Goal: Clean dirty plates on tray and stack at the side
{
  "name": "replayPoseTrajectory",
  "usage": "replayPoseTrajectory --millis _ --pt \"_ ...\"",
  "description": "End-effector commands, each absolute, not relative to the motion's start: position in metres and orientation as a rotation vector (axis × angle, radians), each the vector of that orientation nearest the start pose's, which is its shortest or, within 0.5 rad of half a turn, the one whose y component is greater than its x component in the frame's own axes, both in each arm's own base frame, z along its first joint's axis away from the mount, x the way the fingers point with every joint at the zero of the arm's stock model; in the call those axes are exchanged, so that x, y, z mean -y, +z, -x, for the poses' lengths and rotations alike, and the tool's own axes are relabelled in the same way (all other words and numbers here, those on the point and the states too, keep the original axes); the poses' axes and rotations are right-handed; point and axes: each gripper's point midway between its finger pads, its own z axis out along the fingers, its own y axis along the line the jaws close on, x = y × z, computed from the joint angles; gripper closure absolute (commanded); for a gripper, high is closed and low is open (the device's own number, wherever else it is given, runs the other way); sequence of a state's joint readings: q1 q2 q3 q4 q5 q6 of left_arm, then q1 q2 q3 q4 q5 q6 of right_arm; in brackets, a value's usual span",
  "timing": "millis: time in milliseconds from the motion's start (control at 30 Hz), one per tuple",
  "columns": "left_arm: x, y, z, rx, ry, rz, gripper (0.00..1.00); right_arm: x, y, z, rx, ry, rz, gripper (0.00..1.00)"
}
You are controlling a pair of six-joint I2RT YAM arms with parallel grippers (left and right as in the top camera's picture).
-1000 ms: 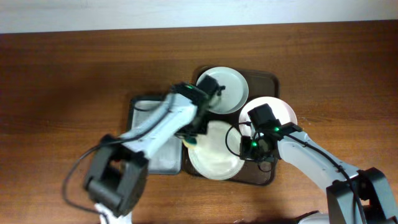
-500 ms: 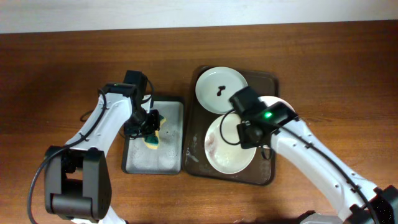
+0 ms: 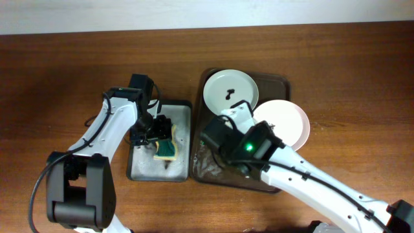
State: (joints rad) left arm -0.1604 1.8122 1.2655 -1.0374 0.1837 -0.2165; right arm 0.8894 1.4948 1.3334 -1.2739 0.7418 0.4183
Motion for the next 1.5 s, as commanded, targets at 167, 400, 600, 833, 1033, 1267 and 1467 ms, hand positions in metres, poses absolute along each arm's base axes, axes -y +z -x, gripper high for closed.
replayPoseTrajectory --millis 167,400,600,833,1033,1267,1467 --pt "0.082 0.051 -0.308 -3.182 -0.301 0.085 0.19 -0.147 0.231 -0.266 -2.302 -0.74 0.539 0.96" --pt "0.082 0.051 -0.308 -3.182 -0.301 0.086 0.18 -0.142 0.236 -0.267 -2.277 -0.787 0.54 0.96" --pt "0.082 0.051 -0.308 -3.182 -0.301 0.086 0.18 -0.142 0.236 -0.267 -2.277 -0.787 0.539 0.96" --pt "0.082 0.051 -0.308 -3.182 -0.301 0.086 0.18 -0.141 0.236 -0.267 -2.248 -0.884 0.773 0.96" --pt "0.082 0.051 -0.308 -3.182 -0.301 0.086 0.18 -0.152 0.238 -0.267 -2.182 -0.925 0.943 0.96" --pt "0.082 0.051 -0.308 -3.182 -0.301 0.086 0.18 -0.163 0.247 -0.27 -2.109 -0.927 0.938 0.96" --pt "0.082 0.051 -0.308 -3.181 -0.301 0.086 0.18 -0.167 0.242 -0.268 -2.18 -0.797 0.742 0.96"
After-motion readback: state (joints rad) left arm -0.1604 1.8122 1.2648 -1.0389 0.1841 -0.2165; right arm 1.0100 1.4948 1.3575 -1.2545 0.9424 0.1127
